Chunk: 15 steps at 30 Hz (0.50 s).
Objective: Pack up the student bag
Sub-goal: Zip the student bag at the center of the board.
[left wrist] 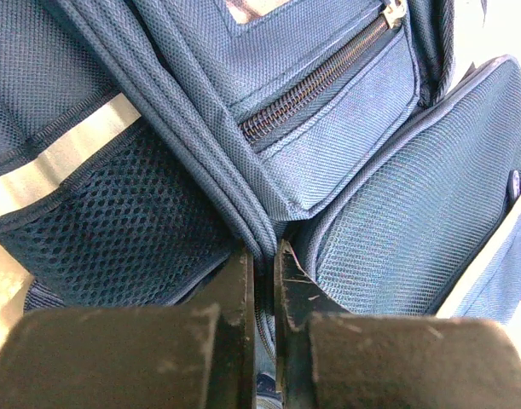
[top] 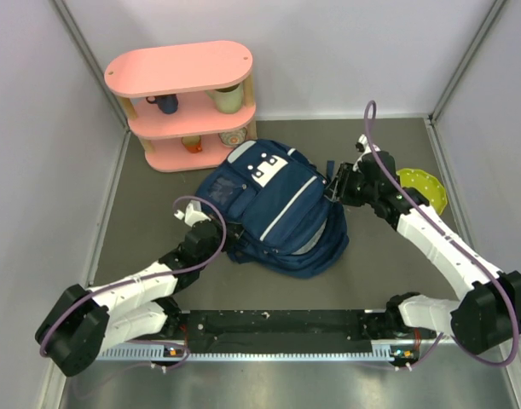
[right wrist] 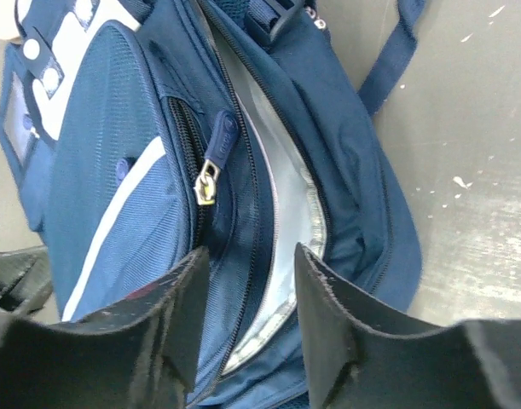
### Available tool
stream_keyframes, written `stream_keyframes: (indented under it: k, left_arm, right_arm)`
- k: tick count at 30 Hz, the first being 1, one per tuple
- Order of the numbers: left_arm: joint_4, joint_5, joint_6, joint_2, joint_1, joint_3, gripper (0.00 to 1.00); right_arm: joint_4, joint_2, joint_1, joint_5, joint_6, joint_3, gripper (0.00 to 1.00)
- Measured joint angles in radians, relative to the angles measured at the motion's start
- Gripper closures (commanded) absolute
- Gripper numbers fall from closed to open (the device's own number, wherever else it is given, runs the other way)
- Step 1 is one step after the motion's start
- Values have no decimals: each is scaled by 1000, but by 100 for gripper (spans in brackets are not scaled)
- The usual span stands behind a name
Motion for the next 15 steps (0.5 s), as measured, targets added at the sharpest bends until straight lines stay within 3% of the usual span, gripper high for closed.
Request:
stream_keyframes:
  k: [1, 2, 6, 9, 10, 15]
  left_arm:
    - [-5, 3, -1, 0, 1, 2, 100]
    - [-10, 6, -2, -1, 2, 6, 100]
    - [-49, 14, -3, -25, 2, 24, 100]
    - [-85, 23, -3, -55, 1, 42, 100]
    - [-99, 24, -3, -64, 1, 48, 100]
    - [-162, 25, -17, -88, 0, 72, 100]
  right_arm:
    - [-8, -2, 0, 12, -13, 0, 28]
    - [-24, -8, 0, 31, -27, 0, 22]
    - [-120, -67, -14, 153, -92, 10, 17]
    - [-190, -175, -20, 244, -140, 32, 21]
    - [-202, -225, -21, 246, -150, 38, 28]
    - [-182, -508, -10, 97, -107, 17, 44]
